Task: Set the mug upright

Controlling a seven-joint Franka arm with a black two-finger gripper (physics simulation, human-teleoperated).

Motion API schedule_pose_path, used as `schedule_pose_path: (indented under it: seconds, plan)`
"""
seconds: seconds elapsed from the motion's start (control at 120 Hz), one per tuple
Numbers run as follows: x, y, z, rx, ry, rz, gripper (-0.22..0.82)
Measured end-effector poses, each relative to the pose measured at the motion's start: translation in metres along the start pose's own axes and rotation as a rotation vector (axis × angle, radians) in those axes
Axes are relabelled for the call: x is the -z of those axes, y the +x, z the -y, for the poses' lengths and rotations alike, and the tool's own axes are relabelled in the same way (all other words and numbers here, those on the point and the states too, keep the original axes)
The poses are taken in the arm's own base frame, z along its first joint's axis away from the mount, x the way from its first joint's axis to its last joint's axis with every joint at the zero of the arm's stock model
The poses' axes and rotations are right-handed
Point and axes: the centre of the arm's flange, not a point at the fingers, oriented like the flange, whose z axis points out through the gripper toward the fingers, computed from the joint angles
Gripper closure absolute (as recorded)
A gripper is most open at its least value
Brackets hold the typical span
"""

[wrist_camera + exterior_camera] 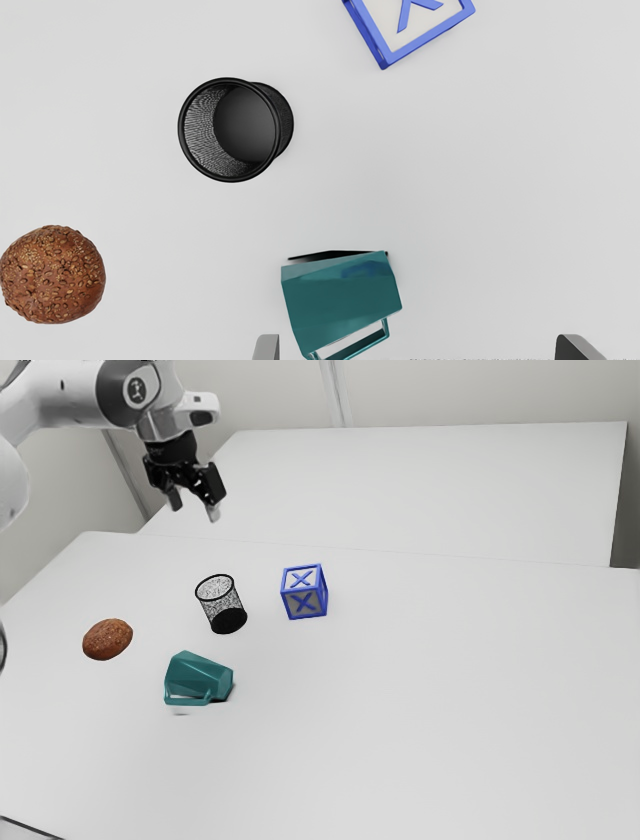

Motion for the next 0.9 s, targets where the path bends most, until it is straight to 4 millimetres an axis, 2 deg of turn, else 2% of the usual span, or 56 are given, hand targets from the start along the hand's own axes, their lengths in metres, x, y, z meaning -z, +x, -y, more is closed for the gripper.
schedule_pose_path:
  seconds: [0.075, 0.158, 0.242, 0.342, 0.575, 0.658, 0.7, 0.783, 0.9]
  plan:
    - [-0.01, -0.005, 0.011, 0.016, -0.024, 0.012, 0.0]
    - [-0.02, -0.021, 0.024, 0.046, -0.079, 0.021, 0.0]
    - [-0.038, -0.043, 0.051, 0.119, -0.179, 0.029, 0.0]
    - [-0.051, -0.071, 0.087, 0.215, -0.293, 0.019, 0.0]
    - [-0.157, -0.147, 0.153, 0.456, -0.658, 0.089, 0.0]
    - [-0.192, -0.164, 0.177, 0.521, -0.734, 0.089, 0.0]
    - [-0.212, -0.163, 0.18, 0.528, -0.768, 0.099, 0.0]
    - [-0.253, -0.146, 0.166, 0.501, -0.83, 0.131, 0.0]
    - [-0.285, -0.147, 0.155, 0.487, -0.895, 0.126, 0.0]
